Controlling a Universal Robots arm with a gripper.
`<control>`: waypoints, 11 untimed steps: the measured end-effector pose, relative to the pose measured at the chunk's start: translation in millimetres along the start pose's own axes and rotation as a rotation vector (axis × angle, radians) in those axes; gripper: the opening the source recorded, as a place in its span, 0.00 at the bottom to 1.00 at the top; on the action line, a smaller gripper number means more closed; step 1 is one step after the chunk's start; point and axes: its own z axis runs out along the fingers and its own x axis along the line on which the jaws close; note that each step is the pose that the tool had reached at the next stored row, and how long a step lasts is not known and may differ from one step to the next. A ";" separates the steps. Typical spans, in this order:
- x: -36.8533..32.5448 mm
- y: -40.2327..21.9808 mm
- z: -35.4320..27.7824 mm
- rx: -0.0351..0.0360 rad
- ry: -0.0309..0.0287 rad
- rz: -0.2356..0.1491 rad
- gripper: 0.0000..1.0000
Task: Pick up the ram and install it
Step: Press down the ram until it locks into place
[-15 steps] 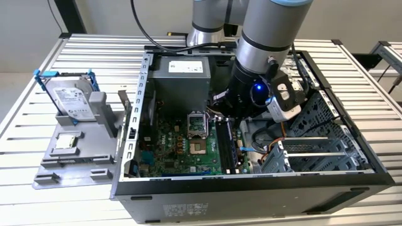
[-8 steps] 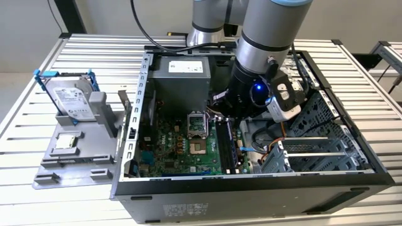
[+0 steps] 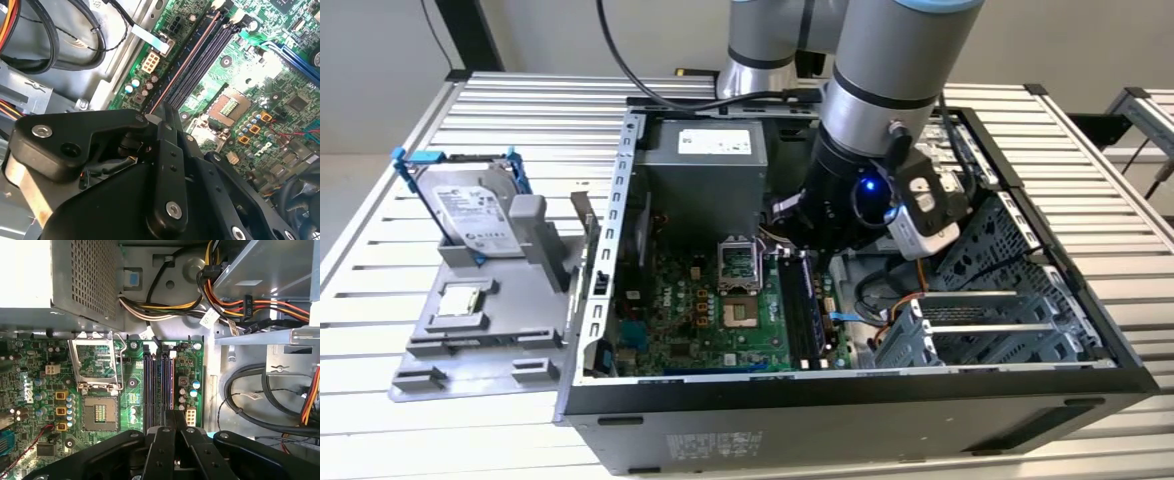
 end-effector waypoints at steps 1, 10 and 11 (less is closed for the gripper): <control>0.0 0.0 0.0 0.0001 0.0001 -0.009 0.00; 0.0 0.0 0.0 0.0008 0.0016 -0.151 0.00; 0.0 0.0 0.0 0.0010 0.0018 -0.170 0.00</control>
